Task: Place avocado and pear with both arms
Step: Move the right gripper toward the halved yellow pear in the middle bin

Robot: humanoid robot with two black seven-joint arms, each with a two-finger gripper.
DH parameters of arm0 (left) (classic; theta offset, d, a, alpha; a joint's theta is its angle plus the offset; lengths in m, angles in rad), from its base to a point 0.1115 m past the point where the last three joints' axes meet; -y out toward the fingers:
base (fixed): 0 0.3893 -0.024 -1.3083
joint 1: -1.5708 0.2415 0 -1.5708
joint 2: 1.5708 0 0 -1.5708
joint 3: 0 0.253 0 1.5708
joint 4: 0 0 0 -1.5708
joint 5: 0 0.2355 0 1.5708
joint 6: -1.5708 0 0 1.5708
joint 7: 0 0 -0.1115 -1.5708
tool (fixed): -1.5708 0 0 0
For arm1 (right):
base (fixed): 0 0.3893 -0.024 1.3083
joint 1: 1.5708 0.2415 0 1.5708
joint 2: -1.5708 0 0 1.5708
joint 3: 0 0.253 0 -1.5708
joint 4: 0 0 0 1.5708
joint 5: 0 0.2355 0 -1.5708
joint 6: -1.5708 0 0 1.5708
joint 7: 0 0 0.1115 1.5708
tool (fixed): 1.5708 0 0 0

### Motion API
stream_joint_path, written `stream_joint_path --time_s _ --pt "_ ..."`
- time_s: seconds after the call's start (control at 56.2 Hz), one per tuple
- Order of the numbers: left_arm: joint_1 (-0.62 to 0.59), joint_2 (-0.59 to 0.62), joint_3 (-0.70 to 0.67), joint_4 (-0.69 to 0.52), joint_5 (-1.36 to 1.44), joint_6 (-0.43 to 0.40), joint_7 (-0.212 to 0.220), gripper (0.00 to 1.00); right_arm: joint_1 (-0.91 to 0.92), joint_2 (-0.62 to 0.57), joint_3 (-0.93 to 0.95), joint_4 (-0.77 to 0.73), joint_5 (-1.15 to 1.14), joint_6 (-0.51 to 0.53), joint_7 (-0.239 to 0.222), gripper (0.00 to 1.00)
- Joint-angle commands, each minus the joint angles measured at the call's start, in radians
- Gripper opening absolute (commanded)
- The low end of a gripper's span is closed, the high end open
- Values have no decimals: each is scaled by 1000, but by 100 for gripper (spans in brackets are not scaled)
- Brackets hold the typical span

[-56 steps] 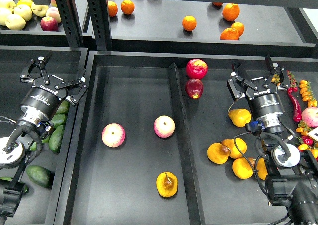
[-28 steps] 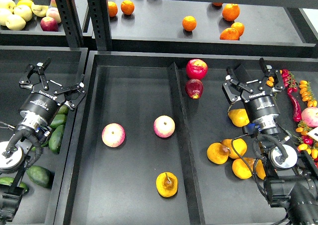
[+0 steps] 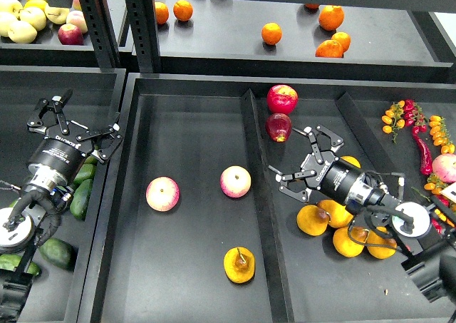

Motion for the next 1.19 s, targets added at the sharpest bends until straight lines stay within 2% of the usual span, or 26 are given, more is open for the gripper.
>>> stream_joint_path --time_s 0.0,0.213,0.516,0.836,1.174 --pt "2 0 -1 0 -1 -2 0 100 53 -64 -105 38 -2 3 -66 99" --pt "2 0 8 0 -1 -2 3 100 162 -124 -347 105 -3 30 -66 99" --pt "10 0 10 -4 -1 -2 2 100 306 -144 -710 105 -32 56 -66 99" --pt "10 0 10 -13 -1 -2 2 100 305 -106 -796 15 -244 56 -66 99" --pt "10 0 10 -18 -1 -3 0 100 310 83 -800 -166 -276 56 -66 99"
